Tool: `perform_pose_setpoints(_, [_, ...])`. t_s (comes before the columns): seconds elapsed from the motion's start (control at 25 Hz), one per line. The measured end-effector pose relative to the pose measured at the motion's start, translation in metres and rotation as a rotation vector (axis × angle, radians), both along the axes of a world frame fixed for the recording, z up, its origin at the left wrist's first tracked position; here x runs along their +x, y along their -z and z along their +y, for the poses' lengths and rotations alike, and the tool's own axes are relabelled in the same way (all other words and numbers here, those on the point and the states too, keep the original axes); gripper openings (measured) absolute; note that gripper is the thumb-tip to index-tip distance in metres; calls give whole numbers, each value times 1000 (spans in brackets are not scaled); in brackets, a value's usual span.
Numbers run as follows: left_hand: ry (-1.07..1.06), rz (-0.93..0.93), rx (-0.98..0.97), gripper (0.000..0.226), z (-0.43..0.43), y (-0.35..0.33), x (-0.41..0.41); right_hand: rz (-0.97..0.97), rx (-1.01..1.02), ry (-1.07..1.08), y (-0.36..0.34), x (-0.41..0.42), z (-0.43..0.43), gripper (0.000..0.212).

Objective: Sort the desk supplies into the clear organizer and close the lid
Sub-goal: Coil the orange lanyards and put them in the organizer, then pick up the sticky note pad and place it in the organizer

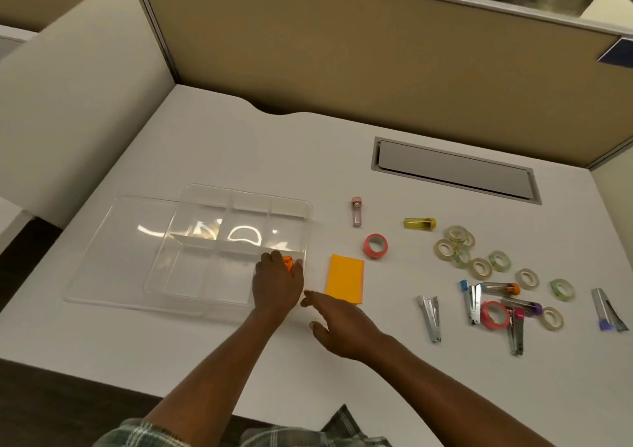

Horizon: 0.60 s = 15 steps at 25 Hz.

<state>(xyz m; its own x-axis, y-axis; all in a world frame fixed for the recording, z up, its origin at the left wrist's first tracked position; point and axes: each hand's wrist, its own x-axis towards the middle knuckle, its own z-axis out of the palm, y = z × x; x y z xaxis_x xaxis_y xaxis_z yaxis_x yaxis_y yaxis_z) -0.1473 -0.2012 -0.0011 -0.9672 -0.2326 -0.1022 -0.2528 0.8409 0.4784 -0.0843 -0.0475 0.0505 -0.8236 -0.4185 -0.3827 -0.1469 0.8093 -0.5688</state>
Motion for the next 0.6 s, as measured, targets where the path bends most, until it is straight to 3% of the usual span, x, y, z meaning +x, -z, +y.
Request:
perform_pose_setpoints(0.16, [20,55,-41,49,1,-14,4,130,21,226,10,-4,12,40])
perform_pose_setpoints(0.32, [270,358,18,48,20,-27,15,83,173,321,27,-10,39,50])
perform_pose_setpoints(0.36, [357,329,93,48,31,-29,18,30,191,311,32,-8,45,53])
perform_pose_setpoints(0.44, [385,76,273,52,57,-30,20,-34,171,272,38,-1,55,54])
perform_pose_setpoints(0.52, [229,-204,333,59,81,-23,18,-33,83,242,40,4,63,52])
perform_pose_setpoints(0.6, [81,-333,286,58,96,-18,15,-55,-14,284,39,6,69,54])
